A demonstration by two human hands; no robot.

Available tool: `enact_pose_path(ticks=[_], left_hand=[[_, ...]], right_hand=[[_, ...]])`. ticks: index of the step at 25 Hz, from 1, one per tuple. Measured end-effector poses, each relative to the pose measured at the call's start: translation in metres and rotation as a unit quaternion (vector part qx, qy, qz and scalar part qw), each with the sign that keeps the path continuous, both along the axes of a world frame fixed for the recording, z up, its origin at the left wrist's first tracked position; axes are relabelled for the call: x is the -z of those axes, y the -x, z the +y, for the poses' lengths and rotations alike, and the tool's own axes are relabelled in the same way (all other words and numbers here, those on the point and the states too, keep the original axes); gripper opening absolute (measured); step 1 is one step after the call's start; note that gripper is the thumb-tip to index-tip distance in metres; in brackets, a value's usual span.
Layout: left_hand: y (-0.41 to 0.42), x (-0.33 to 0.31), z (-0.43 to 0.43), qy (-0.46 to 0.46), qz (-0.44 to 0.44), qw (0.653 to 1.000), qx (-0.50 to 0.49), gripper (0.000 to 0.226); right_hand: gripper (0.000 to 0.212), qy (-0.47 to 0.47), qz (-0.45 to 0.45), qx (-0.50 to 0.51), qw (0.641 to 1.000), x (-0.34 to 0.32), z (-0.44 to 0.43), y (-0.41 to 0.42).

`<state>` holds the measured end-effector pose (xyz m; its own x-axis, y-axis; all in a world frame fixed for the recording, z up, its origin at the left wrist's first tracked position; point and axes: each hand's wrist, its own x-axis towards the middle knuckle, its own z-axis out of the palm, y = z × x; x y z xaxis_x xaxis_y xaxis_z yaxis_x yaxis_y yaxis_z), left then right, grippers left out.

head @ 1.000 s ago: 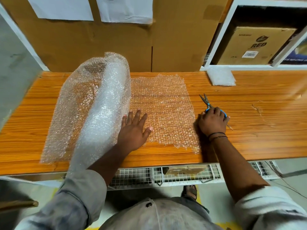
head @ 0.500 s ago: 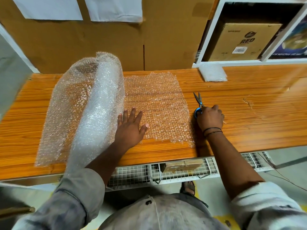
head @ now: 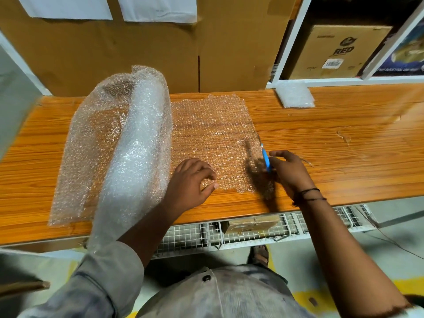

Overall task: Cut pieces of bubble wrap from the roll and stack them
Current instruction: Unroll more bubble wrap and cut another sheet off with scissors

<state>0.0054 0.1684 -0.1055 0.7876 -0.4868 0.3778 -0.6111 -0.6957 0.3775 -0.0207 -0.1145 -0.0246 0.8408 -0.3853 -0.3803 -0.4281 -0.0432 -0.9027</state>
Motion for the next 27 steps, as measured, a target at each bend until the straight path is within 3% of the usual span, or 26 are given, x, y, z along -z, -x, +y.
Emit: enact_pose_path(ticks=[2, 3, 5, 10, 16, 27], left_hand=[[0.002, 0.002, -0.002, 0.017, 0.005, 1.000, -0.002, 0.022], [0.003, 0.003, -0.003, 0.029, 0.010, 1.000, -0.005, 0.021], [0.002, 0.003, -0.005, 0.047, 0.018, 0.999, -0.010, 0.019], [0.002, 0.007, -0.004, 0.047, 0.015, 0.999, -0.018, 0.011], [0.008, 0.002, -0.005, 0.032, -0.010, 0.999, -0.004, 0.025], [0.009, 0.002, -0.006, 0.015, -0.012, 1.000, -0.004, 0.017]], right_hand=[[0.020, -0.241, 0.012, 0.001, 0.970, -0.007, 0.023, 0.027], [0.018, -0.305, 0.031, -0.014, 0.952, -0.008, 0.034, 0.042], [0.015, -0.346, 0.064, -0.058, 0.934, -0.007, 0.054, 0.069], [0.035, -0.307, 0.093, -0.096, 0.942, 0.002, 0.077, 0.108], [0.079, -0.221, 0.112, -0.149, 0.957, 0.001, 0.073, 0.128], [0.067, -0.135, 0.075, -0.164, 0.974, 0.004, 0.083, 0.129]])
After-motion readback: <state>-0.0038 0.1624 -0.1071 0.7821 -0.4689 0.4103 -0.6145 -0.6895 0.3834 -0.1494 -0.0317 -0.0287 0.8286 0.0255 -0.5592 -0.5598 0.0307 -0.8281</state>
